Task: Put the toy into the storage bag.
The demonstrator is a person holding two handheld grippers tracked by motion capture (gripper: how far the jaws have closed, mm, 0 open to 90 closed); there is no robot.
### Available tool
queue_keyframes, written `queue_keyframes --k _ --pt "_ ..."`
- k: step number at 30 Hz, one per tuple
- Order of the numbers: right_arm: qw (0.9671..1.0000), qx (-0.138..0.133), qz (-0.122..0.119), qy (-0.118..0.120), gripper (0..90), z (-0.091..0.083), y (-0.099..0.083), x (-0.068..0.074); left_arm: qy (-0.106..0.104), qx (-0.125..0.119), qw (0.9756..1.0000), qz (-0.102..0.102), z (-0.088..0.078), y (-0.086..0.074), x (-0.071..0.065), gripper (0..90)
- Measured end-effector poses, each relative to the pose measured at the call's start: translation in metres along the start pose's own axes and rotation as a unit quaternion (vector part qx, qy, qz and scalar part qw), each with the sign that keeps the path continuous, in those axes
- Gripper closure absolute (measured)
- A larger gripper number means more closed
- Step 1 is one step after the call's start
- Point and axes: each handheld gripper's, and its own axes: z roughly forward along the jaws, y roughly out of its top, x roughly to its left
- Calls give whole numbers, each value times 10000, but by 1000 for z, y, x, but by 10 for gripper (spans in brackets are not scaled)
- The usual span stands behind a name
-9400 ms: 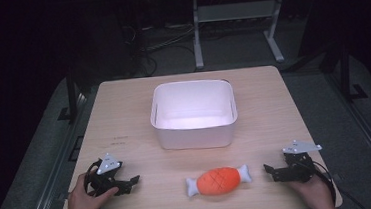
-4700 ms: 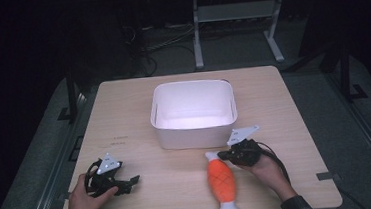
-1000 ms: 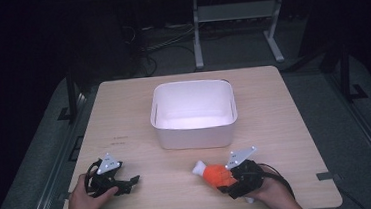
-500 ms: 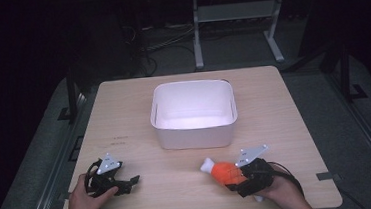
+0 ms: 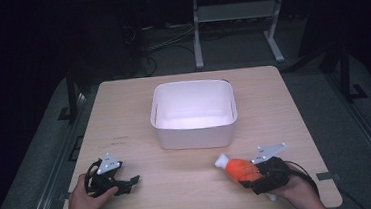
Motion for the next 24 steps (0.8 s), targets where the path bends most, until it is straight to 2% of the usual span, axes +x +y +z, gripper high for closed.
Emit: queue_keyframes --k 6,24 --pt "9996 -101 166 -185 287 -15 -10 -13 0 0 10000 -1 0 0 0 130" --pt "9971 -224 472 -558 283 -40 -23 -43 1 -1 10000 -1 0 0 0 131"
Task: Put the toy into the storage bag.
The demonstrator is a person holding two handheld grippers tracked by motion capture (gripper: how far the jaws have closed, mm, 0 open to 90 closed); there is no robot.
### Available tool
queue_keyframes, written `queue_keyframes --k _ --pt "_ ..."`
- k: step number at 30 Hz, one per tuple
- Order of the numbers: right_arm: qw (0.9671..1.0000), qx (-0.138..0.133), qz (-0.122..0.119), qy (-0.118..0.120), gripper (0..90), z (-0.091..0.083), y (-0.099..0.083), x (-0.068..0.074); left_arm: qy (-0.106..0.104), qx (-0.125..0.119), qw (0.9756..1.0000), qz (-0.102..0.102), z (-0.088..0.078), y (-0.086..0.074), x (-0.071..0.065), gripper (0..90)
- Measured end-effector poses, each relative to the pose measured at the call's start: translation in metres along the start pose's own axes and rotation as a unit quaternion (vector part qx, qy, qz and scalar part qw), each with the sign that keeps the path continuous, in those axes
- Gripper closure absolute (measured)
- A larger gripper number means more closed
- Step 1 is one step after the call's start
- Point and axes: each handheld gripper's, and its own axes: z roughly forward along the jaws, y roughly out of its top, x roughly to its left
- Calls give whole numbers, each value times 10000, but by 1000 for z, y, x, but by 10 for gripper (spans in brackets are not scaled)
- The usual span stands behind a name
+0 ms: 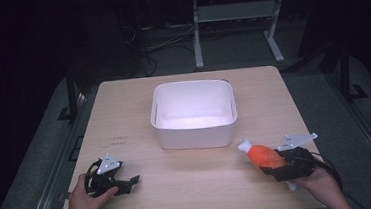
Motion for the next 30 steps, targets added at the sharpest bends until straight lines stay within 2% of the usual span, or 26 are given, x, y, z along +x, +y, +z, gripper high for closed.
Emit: queue_keyframes --k 1,11,16,30 --pt "10000 -34 18 -34 282 -3 0 -5 -1 2 10000 2 0 0 0 131" --pt "9995 -187 183 -161 282 -12 6 -25 1 0 10000 0 0 0 0 130" --pt "9995 -229 149 -172 281 -15 10 -31 0 15 10000 19 0 0 0 130" --pt "9989 -463 32 15 274 -30 33 -46 -2 14 10000 -1 0 0 0 130"
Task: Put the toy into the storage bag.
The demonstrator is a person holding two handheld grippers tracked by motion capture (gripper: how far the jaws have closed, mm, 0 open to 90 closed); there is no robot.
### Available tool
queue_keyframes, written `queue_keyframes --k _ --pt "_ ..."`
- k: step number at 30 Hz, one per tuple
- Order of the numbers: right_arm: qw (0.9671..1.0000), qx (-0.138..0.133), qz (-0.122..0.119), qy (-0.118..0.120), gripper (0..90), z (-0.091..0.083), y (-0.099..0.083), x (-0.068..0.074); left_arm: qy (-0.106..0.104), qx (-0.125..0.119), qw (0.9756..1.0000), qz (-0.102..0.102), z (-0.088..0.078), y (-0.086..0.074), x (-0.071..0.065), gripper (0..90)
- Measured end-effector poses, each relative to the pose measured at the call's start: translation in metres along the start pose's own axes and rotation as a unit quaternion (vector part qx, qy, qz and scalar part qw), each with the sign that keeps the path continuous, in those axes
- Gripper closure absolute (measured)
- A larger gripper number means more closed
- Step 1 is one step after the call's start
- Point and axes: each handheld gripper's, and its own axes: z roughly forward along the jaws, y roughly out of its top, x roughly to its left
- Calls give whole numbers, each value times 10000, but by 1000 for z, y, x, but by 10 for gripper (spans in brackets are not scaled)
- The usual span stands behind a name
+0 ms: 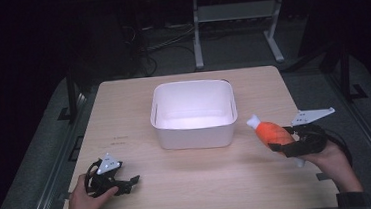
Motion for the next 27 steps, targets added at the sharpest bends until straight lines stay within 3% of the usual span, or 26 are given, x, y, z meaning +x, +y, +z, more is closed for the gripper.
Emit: queue_keyframes --k 17,27 --pt "9990 -266 -300 176 272 -18 41 -6 0 -10 10000 -15 0 0 0 131" --pt "9977 -313 -489 351 268 -18 70 -6 3 -11 10000 -3 0 0 0 131"
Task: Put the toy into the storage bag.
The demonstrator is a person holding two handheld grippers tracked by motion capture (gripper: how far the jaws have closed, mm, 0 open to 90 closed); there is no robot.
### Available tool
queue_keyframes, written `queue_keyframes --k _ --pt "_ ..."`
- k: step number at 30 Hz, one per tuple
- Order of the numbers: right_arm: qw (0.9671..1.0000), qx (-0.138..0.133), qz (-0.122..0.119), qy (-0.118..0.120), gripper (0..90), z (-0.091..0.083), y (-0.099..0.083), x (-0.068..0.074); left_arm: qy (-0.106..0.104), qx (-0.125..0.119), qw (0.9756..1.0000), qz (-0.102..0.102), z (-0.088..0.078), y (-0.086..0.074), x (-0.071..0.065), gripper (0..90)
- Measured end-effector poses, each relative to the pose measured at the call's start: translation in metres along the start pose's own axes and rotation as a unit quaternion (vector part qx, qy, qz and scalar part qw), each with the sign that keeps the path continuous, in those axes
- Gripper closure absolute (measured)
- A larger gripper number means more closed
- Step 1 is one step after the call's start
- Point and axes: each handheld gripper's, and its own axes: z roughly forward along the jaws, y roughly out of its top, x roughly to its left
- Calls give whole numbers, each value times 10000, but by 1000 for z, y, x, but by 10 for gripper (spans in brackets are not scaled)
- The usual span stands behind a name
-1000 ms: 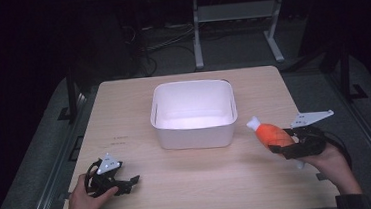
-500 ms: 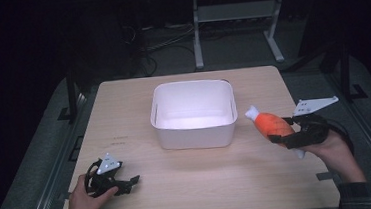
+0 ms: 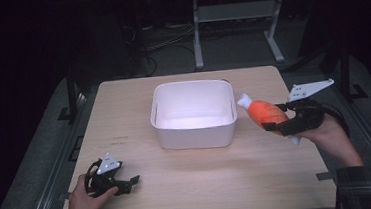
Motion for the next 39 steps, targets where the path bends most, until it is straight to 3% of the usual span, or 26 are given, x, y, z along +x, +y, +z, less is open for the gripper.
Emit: queue_keyframes --k 20,26,39 --pt "9981 77 -491 370 266 26 55 9 2 -1 10000 1 0 0 0 131" --pt "9957 145 -737 537 267 42 75 13 1 -1 10000 2 0 0 0 130" --pt "9914 335 -970 810 264 73 101 21 1 -2 10000 7 0 0 0 130"
